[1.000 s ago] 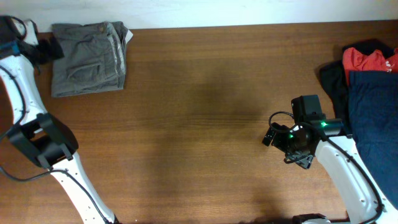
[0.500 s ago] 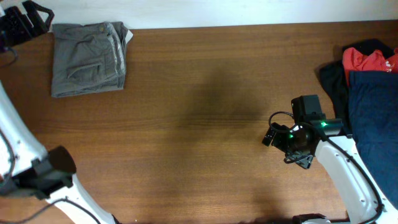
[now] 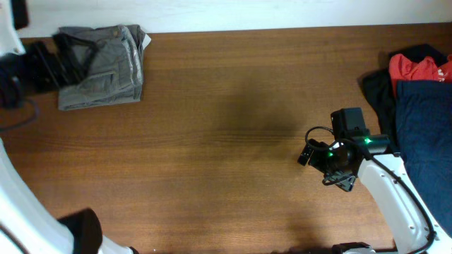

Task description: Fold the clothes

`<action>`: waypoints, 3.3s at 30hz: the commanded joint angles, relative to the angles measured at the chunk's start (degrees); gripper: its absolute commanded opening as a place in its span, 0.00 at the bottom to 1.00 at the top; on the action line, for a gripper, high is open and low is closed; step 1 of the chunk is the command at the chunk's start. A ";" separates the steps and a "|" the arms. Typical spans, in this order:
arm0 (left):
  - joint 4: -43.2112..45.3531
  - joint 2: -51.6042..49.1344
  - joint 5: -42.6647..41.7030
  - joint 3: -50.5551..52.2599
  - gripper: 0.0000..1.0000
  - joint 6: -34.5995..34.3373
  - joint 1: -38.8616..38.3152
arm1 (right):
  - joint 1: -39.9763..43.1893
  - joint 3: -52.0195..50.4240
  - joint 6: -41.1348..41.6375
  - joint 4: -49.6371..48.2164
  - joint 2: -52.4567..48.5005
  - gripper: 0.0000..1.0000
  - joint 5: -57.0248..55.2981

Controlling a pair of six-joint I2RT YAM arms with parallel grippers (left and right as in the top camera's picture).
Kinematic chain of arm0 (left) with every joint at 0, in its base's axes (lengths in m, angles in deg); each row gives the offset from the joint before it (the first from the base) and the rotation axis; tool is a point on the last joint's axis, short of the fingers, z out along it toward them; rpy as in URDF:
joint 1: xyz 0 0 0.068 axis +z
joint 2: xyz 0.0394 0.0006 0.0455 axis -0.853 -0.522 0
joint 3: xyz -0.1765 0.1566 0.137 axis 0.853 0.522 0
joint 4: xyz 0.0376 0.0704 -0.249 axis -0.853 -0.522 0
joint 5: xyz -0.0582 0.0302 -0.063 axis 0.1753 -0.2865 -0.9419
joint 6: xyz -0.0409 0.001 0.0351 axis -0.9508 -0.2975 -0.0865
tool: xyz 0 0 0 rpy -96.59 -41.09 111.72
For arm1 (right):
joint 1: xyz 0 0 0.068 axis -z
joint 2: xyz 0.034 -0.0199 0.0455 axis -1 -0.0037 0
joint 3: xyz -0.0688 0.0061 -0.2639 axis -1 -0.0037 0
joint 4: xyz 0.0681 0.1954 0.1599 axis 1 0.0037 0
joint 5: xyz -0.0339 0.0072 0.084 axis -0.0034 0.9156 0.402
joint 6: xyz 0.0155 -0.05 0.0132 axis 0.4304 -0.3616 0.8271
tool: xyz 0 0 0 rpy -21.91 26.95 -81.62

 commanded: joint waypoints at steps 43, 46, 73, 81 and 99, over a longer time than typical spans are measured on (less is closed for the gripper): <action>59.39 69.85 15.52 127.40 0.99 -18.56 -28.65 | 0.24 -0.28 0.26 0.26 61.20 0.99 0.31; 59.41 69.77 15.50 127.40 0.99 -18.56 -28.65 | 0.26 -0.28 0.26 0.26 61.83 0.99 0.31; 59.41 69.77 15.50 127.40 0.99 -18.56 -28.65 | 3.26 -9.22 -12.02 -8.35 70.40 0.99 -17.79; 59.41 69.77 15.50 127.40 0.99 -18.58 -28.65 | 3.19 -25.27 -19.41 -29.55 75.34 0.99 -17.35; 59.41 69.77 15.52 127.40 0.99 -18.56 -28.65 | 1.36 -46.25 -28.96 -52.61 75.38 0.99 -7.85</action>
